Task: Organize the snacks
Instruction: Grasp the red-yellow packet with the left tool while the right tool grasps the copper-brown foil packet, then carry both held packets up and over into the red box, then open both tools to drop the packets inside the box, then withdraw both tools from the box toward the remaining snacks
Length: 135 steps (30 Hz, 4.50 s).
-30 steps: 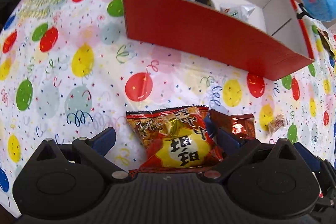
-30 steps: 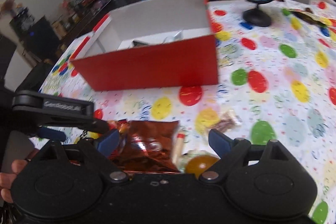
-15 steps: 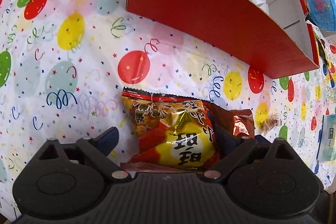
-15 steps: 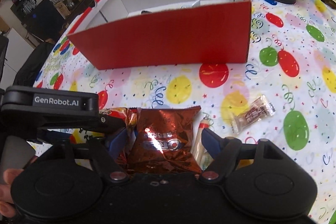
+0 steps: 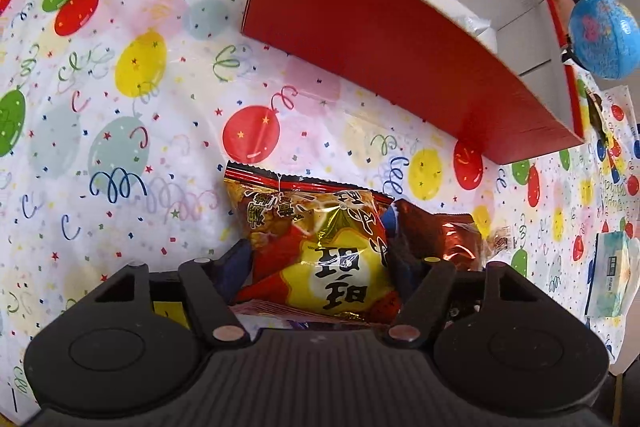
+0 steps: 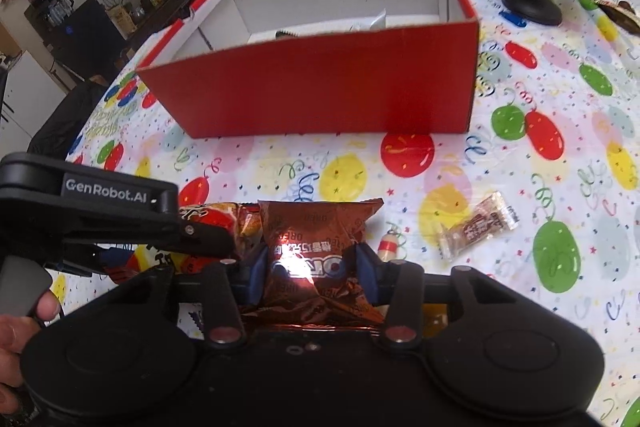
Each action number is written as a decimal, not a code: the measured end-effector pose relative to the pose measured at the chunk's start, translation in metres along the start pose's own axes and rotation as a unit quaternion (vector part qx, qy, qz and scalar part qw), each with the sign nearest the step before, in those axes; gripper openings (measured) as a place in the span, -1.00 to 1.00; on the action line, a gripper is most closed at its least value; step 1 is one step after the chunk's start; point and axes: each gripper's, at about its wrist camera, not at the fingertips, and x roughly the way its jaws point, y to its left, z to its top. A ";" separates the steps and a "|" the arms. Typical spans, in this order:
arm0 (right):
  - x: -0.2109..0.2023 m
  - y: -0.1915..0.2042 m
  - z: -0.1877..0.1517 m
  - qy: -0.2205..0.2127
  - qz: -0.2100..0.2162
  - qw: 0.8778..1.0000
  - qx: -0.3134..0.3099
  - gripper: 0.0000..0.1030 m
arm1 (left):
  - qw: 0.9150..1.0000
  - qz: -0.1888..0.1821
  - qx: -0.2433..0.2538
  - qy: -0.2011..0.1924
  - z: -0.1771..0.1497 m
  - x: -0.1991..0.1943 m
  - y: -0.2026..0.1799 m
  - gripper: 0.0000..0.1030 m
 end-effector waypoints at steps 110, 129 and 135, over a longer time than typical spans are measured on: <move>-0.046 0.005 0.111 -0.150 -0.065 0.986 -0.007 0.70 | 0.949 0.041 0.239 -0.203 0.085 -0.077 -0.096 0.69; -0.115 0.007 0.057 -0.178 -0.036 0.983 -0.030 0.74 | 0.943 -0.014 0.234 -0.238 0.003 -0.136 -0.087 0.93; -0.123 0.001 0.037 -0.176 -0.028 0.984 -0.024 0.80 | 0.944 -0.024 0.221 -0.245 -0.021 -0.139 -0.077 0.99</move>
